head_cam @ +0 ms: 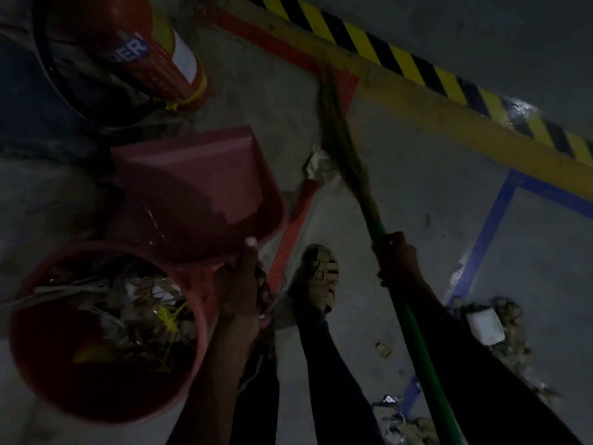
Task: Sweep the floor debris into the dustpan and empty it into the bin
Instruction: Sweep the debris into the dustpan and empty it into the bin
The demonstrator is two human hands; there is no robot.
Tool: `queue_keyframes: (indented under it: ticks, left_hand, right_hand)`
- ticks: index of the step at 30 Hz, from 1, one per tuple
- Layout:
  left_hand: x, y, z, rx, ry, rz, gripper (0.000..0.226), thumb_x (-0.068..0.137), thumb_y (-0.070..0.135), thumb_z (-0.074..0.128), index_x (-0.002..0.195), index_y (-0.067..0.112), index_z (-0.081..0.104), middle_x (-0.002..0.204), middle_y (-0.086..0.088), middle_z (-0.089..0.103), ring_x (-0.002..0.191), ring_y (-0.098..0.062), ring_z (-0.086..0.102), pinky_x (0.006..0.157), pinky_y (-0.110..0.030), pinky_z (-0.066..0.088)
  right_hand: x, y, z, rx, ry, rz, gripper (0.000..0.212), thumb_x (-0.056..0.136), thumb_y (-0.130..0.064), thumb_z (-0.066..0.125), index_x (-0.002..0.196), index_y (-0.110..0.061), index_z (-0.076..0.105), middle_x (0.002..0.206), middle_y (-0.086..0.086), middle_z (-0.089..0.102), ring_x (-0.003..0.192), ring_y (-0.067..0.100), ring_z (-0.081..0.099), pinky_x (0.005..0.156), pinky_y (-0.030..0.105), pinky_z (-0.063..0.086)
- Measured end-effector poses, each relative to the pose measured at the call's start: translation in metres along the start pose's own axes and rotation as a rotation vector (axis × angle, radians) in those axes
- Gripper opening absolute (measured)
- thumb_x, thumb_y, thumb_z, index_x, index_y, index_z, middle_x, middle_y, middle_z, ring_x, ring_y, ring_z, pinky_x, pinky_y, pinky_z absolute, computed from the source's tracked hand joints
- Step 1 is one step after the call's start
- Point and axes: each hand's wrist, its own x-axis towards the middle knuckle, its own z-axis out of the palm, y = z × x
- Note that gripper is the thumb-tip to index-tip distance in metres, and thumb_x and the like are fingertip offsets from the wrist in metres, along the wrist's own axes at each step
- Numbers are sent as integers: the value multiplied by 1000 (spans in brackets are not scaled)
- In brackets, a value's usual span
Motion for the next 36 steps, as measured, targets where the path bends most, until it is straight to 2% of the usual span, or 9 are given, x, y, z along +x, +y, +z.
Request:
queue_keyframes:
  ticks: [7,14,18,21,25,27,30,32,36]
  left_hand:
    - [-1,-13,-13,-11,-106,31,51,94,54,61,67,14,45,49,1,36,34,-11,32,39,-16,24]
    - [6,-21,-40,67,-159,19,61,77,69,63,59,15,42,47,-5,35,30,-14,31,39,-16,26]
    - [14,-25,-50,77,-139,39,61,79,65,65,62,11,43,48,-8,35,27,-16,32,37,-16,27]
    - [11,-30,-54,67,-130,82,56,84,60,65,66,11,44,47,-5,36,27,-15,33,36,-15,27]
    - [0,-38,-57,115,-143,92,55,91,57,64,63,13,45,45,-3,38,28,-15,32,39,-15,26]
    - [-3,-44,-57,133,-151,111,54,92,53,64,61,14,44,46,-2,38,28,-13,33,37,-14,25]
    - [-9,-51,-57,166,-204,115,54,86,59,65,65,15,45,49,-1,38,29,-9,32,35,-13,23]
    - [-15,-55,-60,185,-255,89,57,74,70,65,71,15,49,48,2,40,31,-9,32,35,-13,22]
    - [-27,-62,-68,232,-321,16,63,60,81,67,67,19,52,49,2,44,33,-13,35,42,-16,27]
  right_hand:
    - [-31,19,-4,101,130,-166,37,97,-30,59,126,-13,45,86,16,63,52,29,61,36,33,50]
    - [-6,-55,60,61,-31,-427,71,90,-13,65,151,-10,29,126,22,59,92,41,68,75,54,58]
    - [0,-77,89,130,-156,-267,42,98,-14,53,139,-13,42,113,17,59,75,35,71,61,49,61]
    - [-1,-62,95,101,-67,-208,21,99,-21,52,116,-9,51,101,14,60,71,32,70,58,46,61]
    - [-6,-9,81,21,20,-179,31,100,-27,52,122,-5,52,104,14,63,80,31,67,68,37,60]
    - [-11,30,72,89,34,-100,29,101,-26,51,120,-4,51,95,11,61,71,26,66,57,27,58]
    - [-24,92,59,263,80,97,23,101,-25,51,115,-7,50,89,11,61,68,31,69,56,39,60]
    - [-35,133,54,294,143,204,23,100,-26,51,110,-6,51,91,15,62,67,32,69,49,36,57]
    - [-53,200,54,308,315,279,24,90,-32,53,99,-11,47,104,25,58,64,39,67,39,45,54]
